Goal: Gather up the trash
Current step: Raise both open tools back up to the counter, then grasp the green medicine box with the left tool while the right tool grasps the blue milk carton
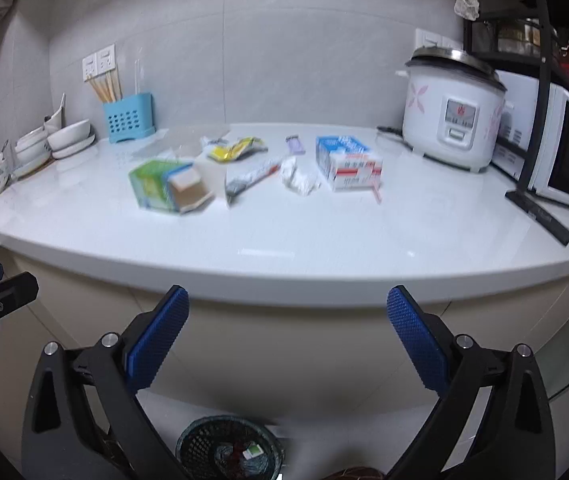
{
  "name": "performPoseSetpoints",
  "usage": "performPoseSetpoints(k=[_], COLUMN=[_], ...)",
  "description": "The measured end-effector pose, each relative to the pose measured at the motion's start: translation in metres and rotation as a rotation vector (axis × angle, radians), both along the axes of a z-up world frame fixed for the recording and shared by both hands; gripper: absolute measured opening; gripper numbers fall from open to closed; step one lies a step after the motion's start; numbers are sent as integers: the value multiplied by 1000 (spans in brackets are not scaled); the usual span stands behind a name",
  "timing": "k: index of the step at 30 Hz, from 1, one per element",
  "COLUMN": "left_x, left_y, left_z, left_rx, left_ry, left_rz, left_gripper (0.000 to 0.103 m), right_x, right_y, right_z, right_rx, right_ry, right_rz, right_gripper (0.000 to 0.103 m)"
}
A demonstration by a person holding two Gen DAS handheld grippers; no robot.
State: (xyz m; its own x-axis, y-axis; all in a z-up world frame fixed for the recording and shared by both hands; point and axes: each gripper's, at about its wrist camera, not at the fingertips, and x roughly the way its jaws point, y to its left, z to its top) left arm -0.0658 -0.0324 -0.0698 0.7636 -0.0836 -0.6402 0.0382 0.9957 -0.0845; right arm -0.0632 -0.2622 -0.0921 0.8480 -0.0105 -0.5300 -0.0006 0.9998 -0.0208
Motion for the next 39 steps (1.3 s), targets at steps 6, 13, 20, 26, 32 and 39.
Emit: performPoseSetpoints(k=[6, 13, 20, 26, 32, 39], left_x=[35, 88, 146, 185, 206, 222], left_y=[-10, -30, -54, -65, -70, -70], left_z=[39, 48, 38, 20, 7, -8], left_rx=[1, 4, 52, 70, 88, 98], left_ry=[-23, 4, 40, 95, 123, 161], left_rz=[-4, -33, -48, -57, -63, -68], left_gripper=[97, 97, 97, 97, 97, 96], right_x=[35, 97, 167, 223, 267, 297], right_y=[-17, -27, -35, -50, -66, -72], right_z=[46, 62, 64, 51, 33, 16], right_rx=[10, -39, -64, -46, -18, -1], right_ry=[-13, 30, 107, 202, 303, 381], right_rz=[-16, -41, -36, -41, -46, -59], right_gripper=[95, 95, 95, 95, 95, 95])
